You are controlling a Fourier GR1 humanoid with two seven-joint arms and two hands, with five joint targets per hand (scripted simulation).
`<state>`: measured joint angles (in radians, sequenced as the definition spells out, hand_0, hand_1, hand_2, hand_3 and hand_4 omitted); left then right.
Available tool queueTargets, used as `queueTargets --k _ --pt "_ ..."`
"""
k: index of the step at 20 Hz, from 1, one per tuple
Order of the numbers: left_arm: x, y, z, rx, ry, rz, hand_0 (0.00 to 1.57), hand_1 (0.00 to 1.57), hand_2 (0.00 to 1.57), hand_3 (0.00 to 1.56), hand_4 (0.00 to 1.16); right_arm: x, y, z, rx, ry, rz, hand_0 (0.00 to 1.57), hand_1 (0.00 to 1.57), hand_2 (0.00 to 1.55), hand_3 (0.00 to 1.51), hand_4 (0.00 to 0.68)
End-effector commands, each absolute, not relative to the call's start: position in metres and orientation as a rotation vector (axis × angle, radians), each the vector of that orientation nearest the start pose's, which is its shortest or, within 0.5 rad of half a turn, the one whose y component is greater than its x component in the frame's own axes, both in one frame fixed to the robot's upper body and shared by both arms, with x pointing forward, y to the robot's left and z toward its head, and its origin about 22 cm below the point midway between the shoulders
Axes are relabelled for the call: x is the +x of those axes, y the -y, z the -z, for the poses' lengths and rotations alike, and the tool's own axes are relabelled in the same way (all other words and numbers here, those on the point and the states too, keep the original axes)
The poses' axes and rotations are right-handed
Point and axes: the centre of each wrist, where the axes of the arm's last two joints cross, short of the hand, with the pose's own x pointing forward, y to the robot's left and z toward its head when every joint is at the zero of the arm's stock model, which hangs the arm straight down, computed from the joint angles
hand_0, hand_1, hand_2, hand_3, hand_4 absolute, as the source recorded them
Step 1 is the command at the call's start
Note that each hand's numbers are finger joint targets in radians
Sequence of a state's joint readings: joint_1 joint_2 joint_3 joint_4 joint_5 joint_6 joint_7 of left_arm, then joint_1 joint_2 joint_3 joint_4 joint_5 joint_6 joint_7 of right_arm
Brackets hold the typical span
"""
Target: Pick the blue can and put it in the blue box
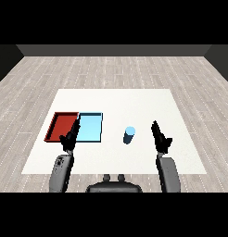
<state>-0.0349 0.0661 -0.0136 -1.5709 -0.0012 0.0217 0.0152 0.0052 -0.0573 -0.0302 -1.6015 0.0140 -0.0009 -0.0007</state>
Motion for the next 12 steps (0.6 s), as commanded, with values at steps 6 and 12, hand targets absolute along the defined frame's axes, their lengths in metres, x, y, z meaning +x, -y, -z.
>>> queueTargets --k 6,12 --pt "0.235 -0.235 0.011 0.063 1.538 0.024 0.0 0.0 0.0 0.0 0.0 0.228 0.177 0.009 -0.093 1.454 -0.069 0.0 0.0 0.0 0.0 0.0" --pt "0.242 -0.258 -0.006 0.038 1.919 -0.044 0.0 0.0 0.0 0.0 0.0 0.234 0.177 0.025 0.16 1.816 -0.071 0.0 0.0 0.0 0.0 0.0"
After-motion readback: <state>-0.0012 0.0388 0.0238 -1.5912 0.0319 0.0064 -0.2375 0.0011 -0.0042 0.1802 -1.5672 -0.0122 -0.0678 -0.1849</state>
